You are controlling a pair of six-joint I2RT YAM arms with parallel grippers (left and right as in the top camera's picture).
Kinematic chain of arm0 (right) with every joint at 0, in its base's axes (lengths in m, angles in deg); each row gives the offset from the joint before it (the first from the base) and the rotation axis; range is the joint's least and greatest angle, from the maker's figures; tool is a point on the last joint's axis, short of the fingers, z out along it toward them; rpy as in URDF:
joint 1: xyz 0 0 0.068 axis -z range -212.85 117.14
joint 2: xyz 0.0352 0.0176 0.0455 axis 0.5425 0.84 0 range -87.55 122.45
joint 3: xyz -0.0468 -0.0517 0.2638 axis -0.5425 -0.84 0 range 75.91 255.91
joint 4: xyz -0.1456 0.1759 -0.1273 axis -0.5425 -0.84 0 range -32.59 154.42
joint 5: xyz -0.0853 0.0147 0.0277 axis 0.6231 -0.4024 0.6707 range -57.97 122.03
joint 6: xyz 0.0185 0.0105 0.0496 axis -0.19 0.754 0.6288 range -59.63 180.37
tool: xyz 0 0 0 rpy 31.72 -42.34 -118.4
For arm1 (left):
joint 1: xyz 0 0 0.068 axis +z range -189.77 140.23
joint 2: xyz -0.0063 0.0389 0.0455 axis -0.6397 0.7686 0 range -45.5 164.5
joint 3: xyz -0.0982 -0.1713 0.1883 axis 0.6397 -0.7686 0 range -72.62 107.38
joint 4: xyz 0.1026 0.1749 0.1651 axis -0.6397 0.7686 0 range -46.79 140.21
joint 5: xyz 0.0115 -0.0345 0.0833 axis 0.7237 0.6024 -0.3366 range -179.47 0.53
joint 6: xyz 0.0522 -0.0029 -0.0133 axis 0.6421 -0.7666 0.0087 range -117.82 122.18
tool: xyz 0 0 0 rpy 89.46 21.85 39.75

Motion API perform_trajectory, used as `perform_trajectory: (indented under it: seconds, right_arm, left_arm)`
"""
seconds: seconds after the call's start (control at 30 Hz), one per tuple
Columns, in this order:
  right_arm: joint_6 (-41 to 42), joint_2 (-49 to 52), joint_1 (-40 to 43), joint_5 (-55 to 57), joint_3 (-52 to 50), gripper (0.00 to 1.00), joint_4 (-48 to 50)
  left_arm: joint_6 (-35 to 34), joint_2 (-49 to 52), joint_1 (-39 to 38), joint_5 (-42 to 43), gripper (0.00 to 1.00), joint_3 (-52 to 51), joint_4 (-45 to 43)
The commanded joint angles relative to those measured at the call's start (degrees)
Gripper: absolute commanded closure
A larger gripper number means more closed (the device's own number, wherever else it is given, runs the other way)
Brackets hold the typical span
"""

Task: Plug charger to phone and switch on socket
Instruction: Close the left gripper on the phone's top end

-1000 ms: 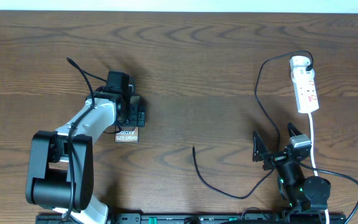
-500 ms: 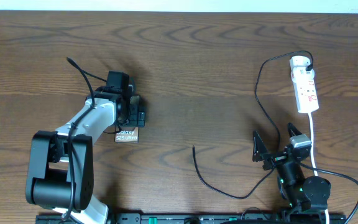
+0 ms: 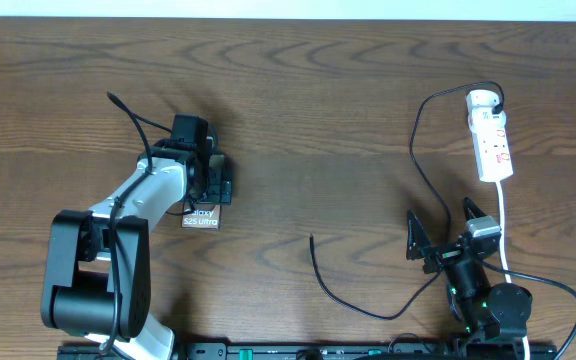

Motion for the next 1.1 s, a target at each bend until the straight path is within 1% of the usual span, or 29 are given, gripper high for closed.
perform_trajectory:
  seconds: [0.0, 0.4, 0.47, 0.53, 0.67, 1.07]
  right_arm:
    - [-0.3, -0.3, -0.8, 0.2, -0.1, 0.01, -0.3]
    - [-0.3, -0.3, -0.8, 0.2, -0.1, 0.01, -0.2]
    - [-0.3, -0.3, -0.8, 0.2, -0.1, 0.01, -0.3]
    - [-0.3, -0.3, -0.8, 0.2, -0.1, 0.01, -0.3]
    - [-0.3, -0.3, -0.8, 0.2, -0.1, 0.01, -0.3]
    - [-0.3, -0.3, -0.8, 0.2, -0.1, 0.01, -0.2]
  left_arm:
    - [0.5, 1.5, 0.0, -0.3, 0.07, 0.4, 0.6]
    - [0.5, 1.5, 0.0, 0.1, 0.07, 0.4, 0.4]
    - [0.5, 1.5, 0.0, 0.1, 0.09, 0.4, 0.4]
    - [0.5, 1.5, 0.0, 0.1, 0.15, 0.4, 0.4]
    - [0.5, 1.5, 0.0, 0.1, 0.2, 0.4, 0.4]
    - [0.5, 1.5, 0.0, 0.3, 0.21, 0.4, 0.4]
